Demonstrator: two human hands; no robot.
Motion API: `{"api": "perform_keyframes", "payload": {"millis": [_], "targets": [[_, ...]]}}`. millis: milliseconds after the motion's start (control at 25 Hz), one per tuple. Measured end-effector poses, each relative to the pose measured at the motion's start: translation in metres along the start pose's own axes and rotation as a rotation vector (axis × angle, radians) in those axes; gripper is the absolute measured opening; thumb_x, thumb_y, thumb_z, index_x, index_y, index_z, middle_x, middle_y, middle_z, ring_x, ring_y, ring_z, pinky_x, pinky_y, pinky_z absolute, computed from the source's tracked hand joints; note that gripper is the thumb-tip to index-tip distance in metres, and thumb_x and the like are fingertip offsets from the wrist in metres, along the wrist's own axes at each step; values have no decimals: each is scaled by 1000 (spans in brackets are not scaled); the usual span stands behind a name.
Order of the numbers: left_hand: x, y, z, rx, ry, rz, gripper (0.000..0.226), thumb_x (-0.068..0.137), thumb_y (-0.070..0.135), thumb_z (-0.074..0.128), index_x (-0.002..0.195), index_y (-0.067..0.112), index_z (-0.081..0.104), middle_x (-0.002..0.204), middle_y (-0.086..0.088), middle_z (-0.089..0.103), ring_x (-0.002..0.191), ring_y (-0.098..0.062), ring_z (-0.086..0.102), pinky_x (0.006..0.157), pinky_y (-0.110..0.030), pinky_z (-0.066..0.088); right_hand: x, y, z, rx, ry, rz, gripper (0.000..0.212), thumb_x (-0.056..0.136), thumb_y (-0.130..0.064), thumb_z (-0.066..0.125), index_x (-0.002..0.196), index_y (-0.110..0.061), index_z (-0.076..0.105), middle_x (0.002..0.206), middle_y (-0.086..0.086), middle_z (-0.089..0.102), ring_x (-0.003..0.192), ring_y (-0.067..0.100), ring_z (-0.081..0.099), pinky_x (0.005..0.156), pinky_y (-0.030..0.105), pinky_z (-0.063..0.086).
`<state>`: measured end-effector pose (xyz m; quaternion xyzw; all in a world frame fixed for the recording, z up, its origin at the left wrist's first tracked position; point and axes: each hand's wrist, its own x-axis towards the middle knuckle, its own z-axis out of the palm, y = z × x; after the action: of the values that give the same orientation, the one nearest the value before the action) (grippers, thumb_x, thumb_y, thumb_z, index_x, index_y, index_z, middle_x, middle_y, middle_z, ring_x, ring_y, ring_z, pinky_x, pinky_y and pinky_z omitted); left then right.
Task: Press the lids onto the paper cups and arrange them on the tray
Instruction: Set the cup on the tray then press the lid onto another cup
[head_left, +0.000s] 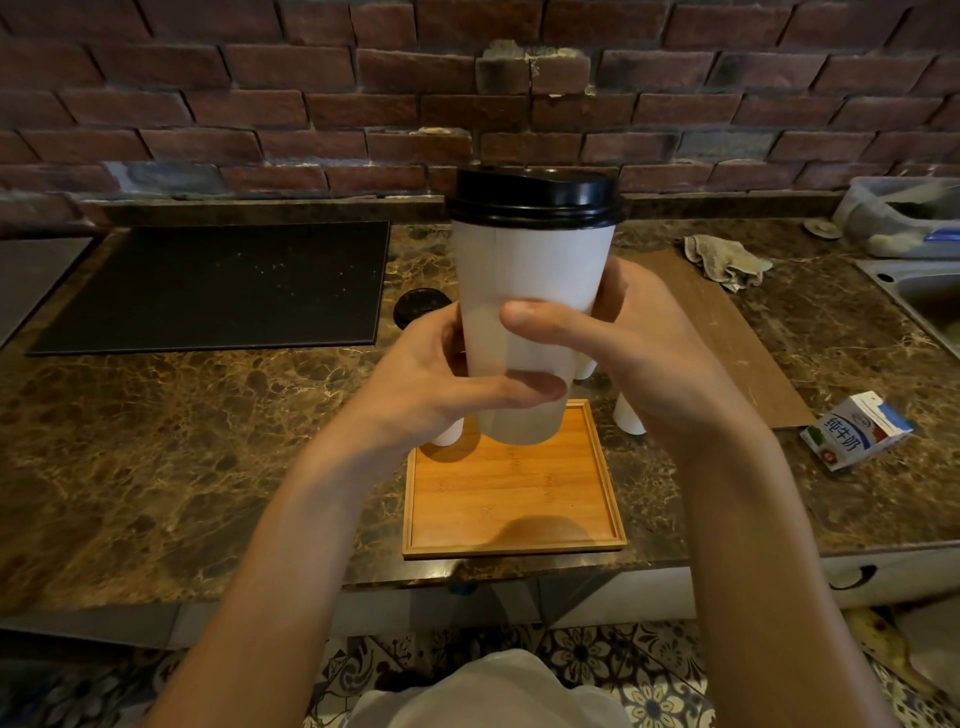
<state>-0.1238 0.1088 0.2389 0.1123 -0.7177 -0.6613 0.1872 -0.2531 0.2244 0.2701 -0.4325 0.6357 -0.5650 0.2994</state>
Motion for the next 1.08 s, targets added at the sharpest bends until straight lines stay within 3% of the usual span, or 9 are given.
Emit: {"api": "perform_keyframes", "payload": {"millis": [160,480,640,760,960,1080], "targets": [[0,1,1,27,36,-6,55,61,25,85,111,27,60,98,13,71,97,-7,66,72,-14,52,0,-4,4,-21,26,4,58,70,-40,76,123,-22,59,106,-6,70,94,4,69,67,15,54],[1,0,9,55,155,-6,53,55,29,80,105,26,60,87,14,70,88,0,67,67,-10,51,-3,-2,18,-78,166,-2,71,63,-50,78,125,-25,52,107,-11,63,95,4,65,71,21,58],[3,-2,8,96,211,-9,42,67,11,81,95,30,57,89,10,67,82,2,67,63,-8,50,-3,3,28,-122,259,-24,65,69,-47,81,122,-28,48,104,-16,59,94,1,62,68,17,57],[2,-3,9,101,219,-7,40,68,8,80,92,30,58,88,10,67,82,0,68,62,-8,50,-2,4,31,-115,288,-23,63,68,-49,81,119,-29,49,103,-16,60,94,2,62,70,20,56],[1,3,7,72,176,38,41,63,22,80,94,34,57,81,25,69,82,10,64,59,-5,48,1,2,23,-73,256,-45,65,67,-48,82,121,-27,52,107,-12,63,97,5,64,74,25,60],[2,8,3,52,94,56,40,62,30,80,97,35,61,86,23,70,85,5,66,62,-7,49,2,1,19,14,209,-50,58,66,-46,77,118,-28,56,105,-9,66,96,6,67,71,22,59]]}}
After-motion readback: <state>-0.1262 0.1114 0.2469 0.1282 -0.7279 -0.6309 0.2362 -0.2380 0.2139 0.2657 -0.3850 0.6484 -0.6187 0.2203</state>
